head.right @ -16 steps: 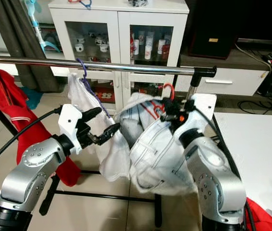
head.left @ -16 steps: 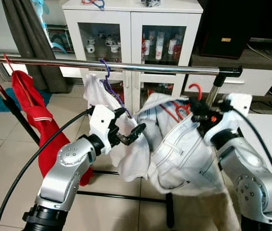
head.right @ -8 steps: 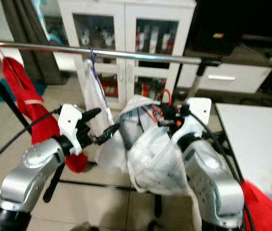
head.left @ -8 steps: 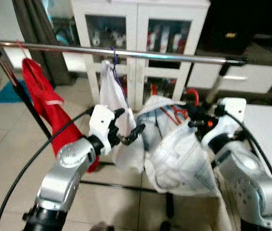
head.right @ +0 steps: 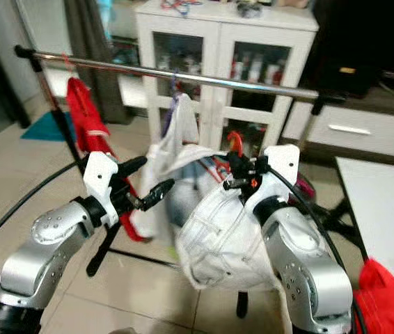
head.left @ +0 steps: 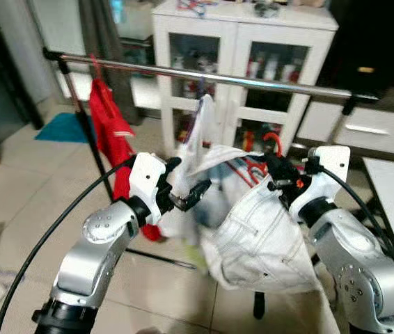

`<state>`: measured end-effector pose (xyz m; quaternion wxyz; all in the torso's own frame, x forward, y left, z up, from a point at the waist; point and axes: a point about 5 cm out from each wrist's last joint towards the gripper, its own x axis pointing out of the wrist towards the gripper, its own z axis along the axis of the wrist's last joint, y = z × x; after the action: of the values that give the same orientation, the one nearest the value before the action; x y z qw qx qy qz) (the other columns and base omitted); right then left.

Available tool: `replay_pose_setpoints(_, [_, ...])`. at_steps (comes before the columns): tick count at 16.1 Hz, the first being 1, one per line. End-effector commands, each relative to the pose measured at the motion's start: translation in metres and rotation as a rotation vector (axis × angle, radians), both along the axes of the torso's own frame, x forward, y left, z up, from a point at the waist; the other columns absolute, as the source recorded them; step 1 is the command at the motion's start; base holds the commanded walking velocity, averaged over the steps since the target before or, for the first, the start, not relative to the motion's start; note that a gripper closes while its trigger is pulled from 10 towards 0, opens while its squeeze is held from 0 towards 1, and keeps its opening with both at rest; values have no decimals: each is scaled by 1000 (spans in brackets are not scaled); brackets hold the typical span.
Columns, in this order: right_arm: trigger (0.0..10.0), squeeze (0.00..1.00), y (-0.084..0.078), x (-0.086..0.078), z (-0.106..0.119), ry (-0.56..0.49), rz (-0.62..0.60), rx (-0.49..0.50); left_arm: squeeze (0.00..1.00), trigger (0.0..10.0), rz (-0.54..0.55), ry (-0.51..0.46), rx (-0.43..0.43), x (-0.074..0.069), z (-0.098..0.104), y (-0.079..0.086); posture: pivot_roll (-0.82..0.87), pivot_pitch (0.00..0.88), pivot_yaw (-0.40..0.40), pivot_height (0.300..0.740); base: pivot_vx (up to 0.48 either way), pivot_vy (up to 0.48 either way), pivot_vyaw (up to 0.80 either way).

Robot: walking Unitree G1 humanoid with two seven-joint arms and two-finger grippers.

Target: Hang hanger

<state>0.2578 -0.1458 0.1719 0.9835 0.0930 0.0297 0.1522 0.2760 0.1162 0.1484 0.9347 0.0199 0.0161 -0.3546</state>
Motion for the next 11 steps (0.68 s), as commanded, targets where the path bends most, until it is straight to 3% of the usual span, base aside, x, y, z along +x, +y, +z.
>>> replay_pose_setpoints(1, [10000,0,-1,-2,10,-49,5,7,0,10000,-12,-4,1,0,3,-1,-30,0,6,740,0,428,-800])
replay_pose_setpoints(3, [10000,0,-3,-3,11,-50,-7,0,0,10000,-16,-2,2,0,3,-2,-31,0,6,740,0,467,-800])
replay_pose_setpoints(5, [10000,0,-7,-3,11,-50,-23,-4,0,10000,-14,-23,42,0,2,-2,-32,0,4,740,0,0,0])
replay_pose_setpoints(11, [10000,0,-10,-3,10,-45,-31,-14,0,10000,-12,-25,49,-1,0,-4,-37,0,0,740,0,-480,0])
